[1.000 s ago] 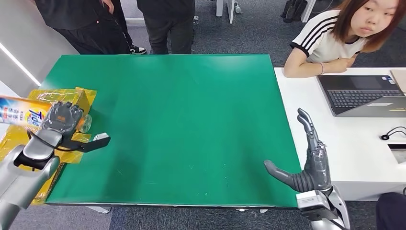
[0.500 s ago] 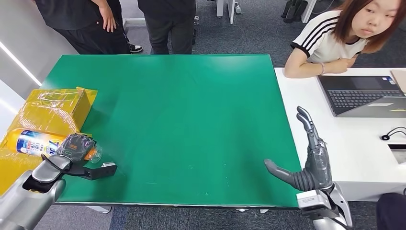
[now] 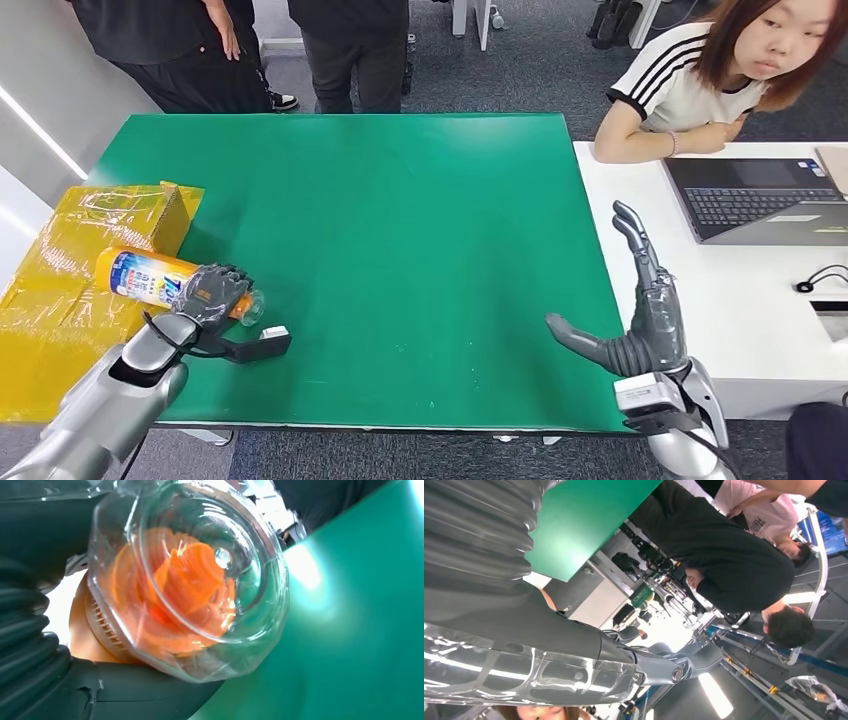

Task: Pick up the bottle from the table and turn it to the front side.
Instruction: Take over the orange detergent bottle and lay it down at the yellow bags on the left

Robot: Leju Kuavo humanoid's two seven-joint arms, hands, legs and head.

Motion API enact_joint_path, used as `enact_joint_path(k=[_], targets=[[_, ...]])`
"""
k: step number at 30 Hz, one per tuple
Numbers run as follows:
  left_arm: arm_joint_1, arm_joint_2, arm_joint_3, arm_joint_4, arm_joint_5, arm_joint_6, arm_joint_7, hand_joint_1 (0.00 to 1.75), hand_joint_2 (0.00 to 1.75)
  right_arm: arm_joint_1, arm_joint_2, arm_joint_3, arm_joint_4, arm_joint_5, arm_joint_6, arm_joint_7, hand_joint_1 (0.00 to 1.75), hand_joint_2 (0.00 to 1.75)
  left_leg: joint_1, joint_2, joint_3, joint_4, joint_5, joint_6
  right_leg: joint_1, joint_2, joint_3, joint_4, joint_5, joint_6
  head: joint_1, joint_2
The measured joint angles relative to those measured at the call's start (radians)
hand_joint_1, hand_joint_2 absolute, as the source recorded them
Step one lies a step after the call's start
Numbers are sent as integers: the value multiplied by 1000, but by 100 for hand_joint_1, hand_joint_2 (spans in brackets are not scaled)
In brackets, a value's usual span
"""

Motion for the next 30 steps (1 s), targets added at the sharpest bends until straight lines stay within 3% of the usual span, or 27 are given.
enact_joint_path(k=[1,4,5,24,27,30], targets=[[-7,-9,-3,7,12,17,-3,145,175,-2,0,4,3,0,-1,0,0,175,0,0,0,0,0,0,0,0,0,0,0,0,0,0],[-12,-20,-5,14,56,62,-23,21,175,-4,0,16,12,1,-8,2,0,175,0,0,0,0,0,0,0,0,0,0,0,0,0,0],[-12,-21,-5,14,69,74,-33,2,175,-4,0,19,15,1,-11,3,0,175,0,0,0,0,0,0,0,0,0,0,0,0,0,0],[9,-48,-19,9,105,105,-28,0,175,11,0,28,44,-6,-9,6,0,175,0,0,0,0,0,0,0,0,0,0,-1,0,0,0],[31,-57,-17,-14,177,127,-52,0,175,12,0,29,45,-8,-8,7,0,175,0,0,0,0,0,0,0,0,0,0,-1,0,0,0],[65,-88,1,-59,350,195,-116,0,175,22,0,29,43,-10,-10,17,0,175,0,-1,0,0,0,0,0,-1,0,0,-1,0,0,0]])
